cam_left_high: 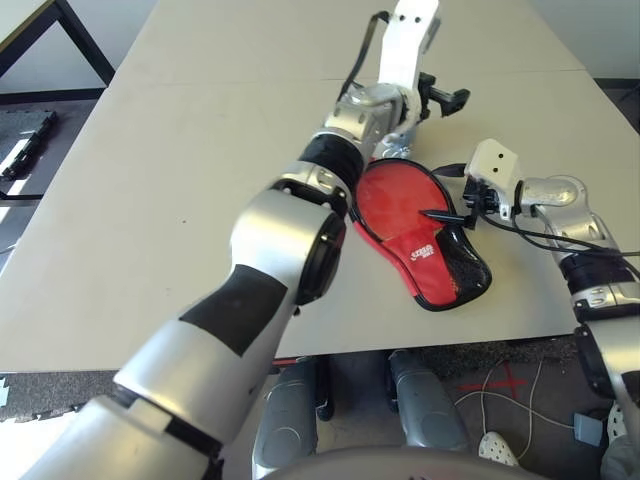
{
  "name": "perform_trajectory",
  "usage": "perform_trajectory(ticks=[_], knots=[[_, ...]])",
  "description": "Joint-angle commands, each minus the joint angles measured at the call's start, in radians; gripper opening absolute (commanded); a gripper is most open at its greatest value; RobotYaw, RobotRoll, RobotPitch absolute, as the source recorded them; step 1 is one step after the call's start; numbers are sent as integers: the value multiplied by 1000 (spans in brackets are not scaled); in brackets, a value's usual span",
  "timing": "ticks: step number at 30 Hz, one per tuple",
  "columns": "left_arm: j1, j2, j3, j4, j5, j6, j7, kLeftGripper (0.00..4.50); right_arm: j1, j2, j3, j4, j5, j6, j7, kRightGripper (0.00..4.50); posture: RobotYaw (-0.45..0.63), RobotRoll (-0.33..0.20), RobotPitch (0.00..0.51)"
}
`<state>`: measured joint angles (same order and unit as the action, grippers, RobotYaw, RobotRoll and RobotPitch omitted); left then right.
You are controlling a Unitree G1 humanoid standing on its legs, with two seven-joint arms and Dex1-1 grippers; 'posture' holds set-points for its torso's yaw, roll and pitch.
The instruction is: Store the ping-pong paddle in its case and zip it.
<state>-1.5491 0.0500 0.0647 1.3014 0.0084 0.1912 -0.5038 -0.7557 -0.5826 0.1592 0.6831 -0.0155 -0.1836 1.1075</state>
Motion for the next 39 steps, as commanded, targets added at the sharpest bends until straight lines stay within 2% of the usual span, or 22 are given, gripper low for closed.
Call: perform_trajectory(ticks=[1,11,15,19,23,26,31,39], knots=[[32,28,-52,-10,48,-9,-77,4490,70,10,80,84,-78,31,12,4500,-142,0,228],[177,186,-186,-121,131,-112,-337,4490,62,11,82,97,-79,28,21,4500,-123,0,235],[322,246,-236,-328,106,-109,-539,4490,61,14,83,101,-78,28,23,4500,-118,0,235],[465,285,-260,-584,69,-22,-639,4490,64,13,83,101,-78,28,25,4500,-113,0,234],[582,305,-278,-775,51,92,-652,4490,64,15,85,104,-79,27,25,4500,-105,0,233],[640,311,-292,-849,52,141,-637,4490,61,20,88,109,-81,27,25,4500,-102,0,232],[685,299,-303,-924,24,224,-618,4490,59,20,91,112,-83,25,27,4500,-101,0,231],[721,274,-313,-940,5,323,-552,4490,59,16,92,107,-83,29,32,4500,-103,0,227]])
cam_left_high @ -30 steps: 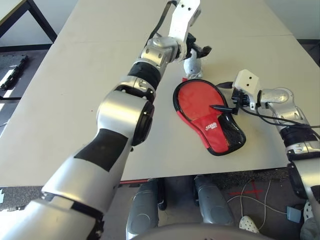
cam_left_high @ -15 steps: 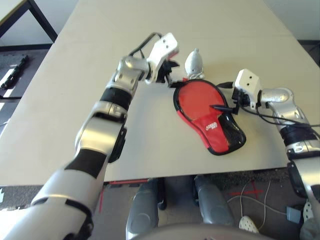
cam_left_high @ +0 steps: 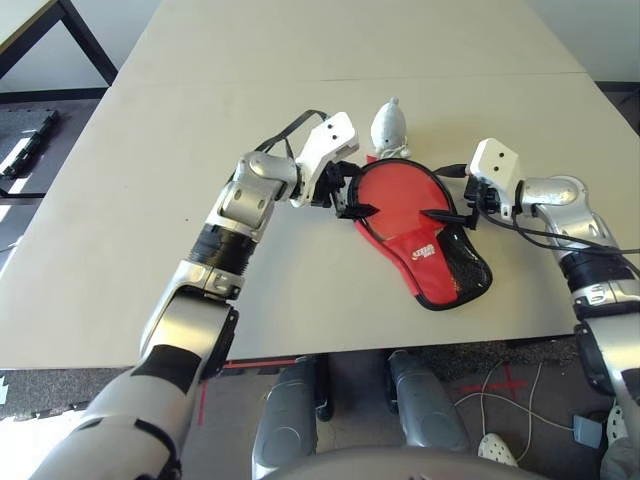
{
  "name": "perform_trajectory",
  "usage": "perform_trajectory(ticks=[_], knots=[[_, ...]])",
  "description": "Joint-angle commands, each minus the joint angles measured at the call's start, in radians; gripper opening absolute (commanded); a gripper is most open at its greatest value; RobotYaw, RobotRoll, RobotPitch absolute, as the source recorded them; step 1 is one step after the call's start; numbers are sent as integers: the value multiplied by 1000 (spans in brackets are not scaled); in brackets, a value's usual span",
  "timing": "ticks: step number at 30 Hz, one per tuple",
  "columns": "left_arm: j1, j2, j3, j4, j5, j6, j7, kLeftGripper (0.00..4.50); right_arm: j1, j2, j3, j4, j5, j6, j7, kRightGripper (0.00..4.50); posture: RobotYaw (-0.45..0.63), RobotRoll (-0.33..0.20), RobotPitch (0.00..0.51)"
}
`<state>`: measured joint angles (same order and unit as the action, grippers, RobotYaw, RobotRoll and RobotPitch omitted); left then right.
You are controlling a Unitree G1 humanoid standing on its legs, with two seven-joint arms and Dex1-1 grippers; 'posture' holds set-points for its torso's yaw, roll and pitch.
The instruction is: Store the ping-pong paddle in its case and zip it.
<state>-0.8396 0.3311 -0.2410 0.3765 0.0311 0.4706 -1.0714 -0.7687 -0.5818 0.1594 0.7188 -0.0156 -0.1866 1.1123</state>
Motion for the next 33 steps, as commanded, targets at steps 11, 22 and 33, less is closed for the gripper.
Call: perform_trajectory(ticks=[11,22,33], knots=[[38,-33,-63,4,-9,77,80,4490,68,8,89,72,-83,32,30,4500,-112,0,225],[98,-46,-109,-18,1,73,131,4490,33,-5,39,60,-29,97,44,4500,-116,0,221],[159,-65,-131,-88,-2,125,165,4490,-176,16,-127,128,142,354,76,4500,-111,0,219]])
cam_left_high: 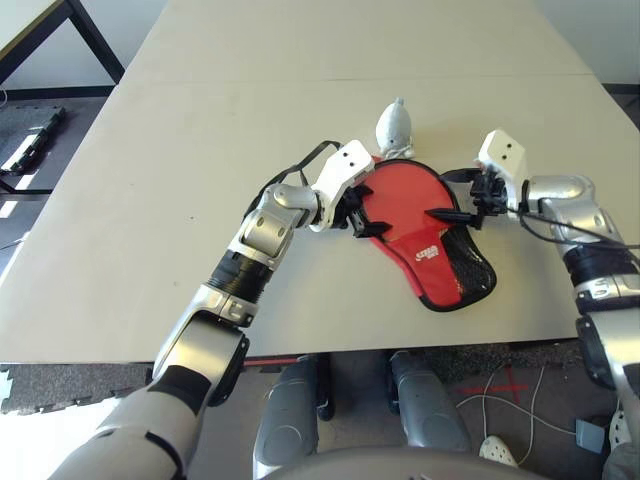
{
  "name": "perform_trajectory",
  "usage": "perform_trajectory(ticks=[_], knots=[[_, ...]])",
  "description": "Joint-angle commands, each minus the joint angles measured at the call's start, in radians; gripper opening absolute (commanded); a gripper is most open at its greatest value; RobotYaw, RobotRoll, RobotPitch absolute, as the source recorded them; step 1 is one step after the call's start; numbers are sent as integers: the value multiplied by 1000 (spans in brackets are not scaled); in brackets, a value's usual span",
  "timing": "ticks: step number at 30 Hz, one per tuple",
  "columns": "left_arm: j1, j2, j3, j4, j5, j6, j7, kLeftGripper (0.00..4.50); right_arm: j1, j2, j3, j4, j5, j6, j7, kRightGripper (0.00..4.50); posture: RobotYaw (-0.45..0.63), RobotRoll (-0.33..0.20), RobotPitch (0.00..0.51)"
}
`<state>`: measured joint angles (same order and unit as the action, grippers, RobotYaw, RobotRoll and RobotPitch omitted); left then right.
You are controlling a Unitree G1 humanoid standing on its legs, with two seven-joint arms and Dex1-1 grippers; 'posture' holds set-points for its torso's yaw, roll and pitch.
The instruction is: Store the ping-pong paddle in its case and zip it.
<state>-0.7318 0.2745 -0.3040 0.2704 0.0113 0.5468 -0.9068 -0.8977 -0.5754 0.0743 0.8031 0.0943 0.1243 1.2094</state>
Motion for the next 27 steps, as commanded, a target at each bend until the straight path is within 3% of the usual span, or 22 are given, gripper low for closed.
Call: perform_trajectory(ticks=[1,15,27], knots=[[56,-10,-69,12,17,53,3,4490,-70,19,-54,68,38,55,-38,4500,-111,0,219],[129,-6,-99,-111,6,130,22,4490,-291,183,-238,370,102,33,-394,4500,-69,0,212],[171,11,-118,-194,-5,183,32,4490,-361,227,-362,482,126,-6,-638,4500,-54,0,205]])
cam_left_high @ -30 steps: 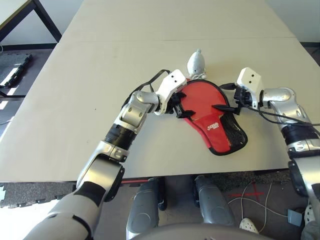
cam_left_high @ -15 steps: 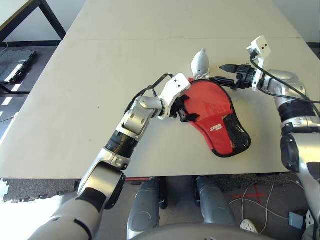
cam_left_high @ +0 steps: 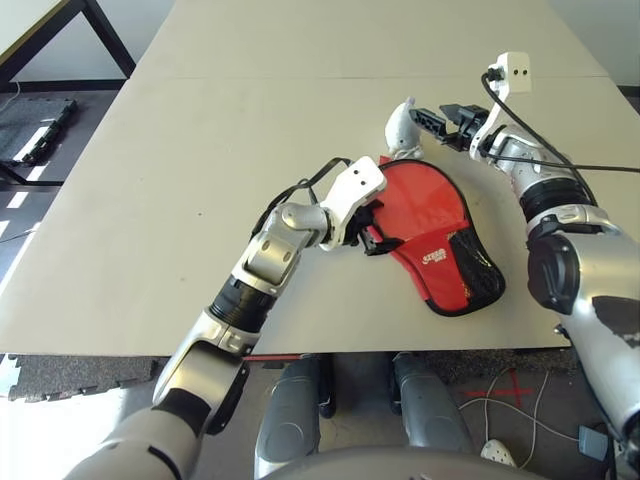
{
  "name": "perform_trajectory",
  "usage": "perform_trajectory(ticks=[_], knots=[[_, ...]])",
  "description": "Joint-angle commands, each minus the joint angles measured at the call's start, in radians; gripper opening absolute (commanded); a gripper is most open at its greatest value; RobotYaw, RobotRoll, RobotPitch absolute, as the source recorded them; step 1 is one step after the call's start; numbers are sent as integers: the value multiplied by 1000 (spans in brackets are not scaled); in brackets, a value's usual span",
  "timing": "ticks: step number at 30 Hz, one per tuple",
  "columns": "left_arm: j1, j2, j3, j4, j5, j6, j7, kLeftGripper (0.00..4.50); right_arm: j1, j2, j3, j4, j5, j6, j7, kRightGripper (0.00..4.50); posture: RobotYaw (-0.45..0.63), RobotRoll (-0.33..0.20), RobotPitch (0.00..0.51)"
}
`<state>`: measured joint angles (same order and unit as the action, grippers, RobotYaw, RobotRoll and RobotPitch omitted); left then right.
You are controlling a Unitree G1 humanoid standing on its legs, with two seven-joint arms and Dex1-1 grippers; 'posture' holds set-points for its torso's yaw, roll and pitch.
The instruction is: Store the ping-pong paddle in its case and zip it.
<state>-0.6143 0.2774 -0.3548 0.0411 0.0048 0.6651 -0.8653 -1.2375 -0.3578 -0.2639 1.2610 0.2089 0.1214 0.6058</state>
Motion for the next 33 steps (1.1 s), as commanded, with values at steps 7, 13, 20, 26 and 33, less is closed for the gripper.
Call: perform_trajectory(ticks=[7,13,20,26,33], knots=[[65,2,-77,0,-12,95,1,4490,-42,36,-58,53,25,25,-81,4500,-45,0,214],[75,6,-72,-26,-23,118,17,4490,-50,80,-75,73,17,60,-126,4500,-18,0,225],[78,13,-62,-48,-35,141,36,4490,-50,125,-63,84,-22,74,-193,4500,12,0,230],[79,16,-60,-58,-48,149,52,4498,-51,146,-63,89,-56,81,-270,4334,24,0,232],[77,15,-60,-54,-57,145,63,4500,-46,130,-70,85,-69,58,-288,2358,24,0,233]])
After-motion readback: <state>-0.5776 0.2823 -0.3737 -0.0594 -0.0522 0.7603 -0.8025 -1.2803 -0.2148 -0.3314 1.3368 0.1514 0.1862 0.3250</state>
